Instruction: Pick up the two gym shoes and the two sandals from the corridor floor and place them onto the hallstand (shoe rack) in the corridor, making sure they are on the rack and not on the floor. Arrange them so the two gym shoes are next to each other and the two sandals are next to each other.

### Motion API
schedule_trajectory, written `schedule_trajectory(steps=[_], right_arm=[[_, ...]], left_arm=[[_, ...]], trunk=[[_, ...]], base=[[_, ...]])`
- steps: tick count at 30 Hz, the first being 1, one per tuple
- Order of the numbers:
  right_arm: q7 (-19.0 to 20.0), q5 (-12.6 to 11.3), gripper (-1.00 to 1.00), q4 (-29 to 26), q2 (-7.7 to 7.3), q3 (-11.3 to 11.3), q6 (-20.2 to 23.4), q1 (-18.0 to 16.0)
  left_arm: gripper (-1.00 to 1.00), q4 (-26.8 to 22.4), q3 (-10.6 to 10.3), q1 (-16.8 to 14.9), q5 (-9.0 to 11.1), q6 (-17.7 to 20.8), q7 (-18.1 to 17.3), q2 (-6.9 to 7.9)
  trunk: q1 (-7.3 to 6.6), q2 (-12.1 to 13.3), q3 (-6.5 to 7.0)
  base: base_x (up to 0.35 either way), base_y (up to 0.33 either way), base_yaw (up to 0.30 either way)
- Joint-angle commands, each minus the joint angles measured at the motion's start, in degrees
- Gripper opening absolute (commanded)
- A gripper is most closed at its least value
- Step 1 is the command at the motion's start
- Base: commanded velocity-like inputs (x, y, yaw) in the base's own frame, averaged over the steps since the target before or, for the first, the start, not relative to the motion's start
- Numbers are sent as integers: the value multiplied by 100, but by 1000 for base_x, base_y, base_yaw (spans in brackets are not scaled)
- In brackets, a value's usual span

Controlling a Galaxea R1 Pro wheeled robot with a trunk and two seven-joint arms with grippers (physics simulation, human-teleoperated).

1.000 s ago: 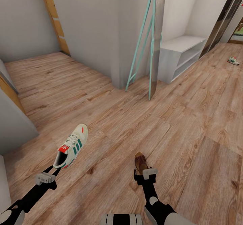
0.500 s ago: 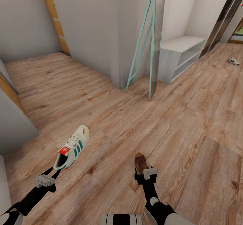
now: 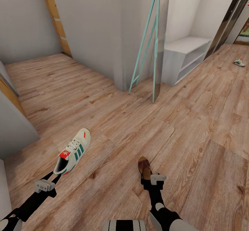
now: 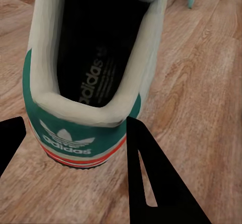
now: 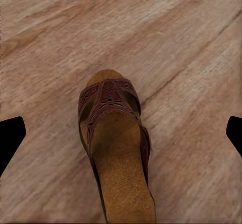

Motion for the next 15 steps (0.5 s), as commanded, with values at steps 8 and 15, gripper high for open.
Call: schedule_trajectory(steps=[8,15], right_arm=[[2,95,100,11,3,181,2,3],[51,86,100,5,3,363,17,2]], left_arm=[[-100,6,6,-3,35,0,-37,-5],[-100,6,3,-3,33,-6,-36,-8]], trunk=[[9,-7,-93],[12,-8,-115]], base=[[0,0,0],[0,0,0]])
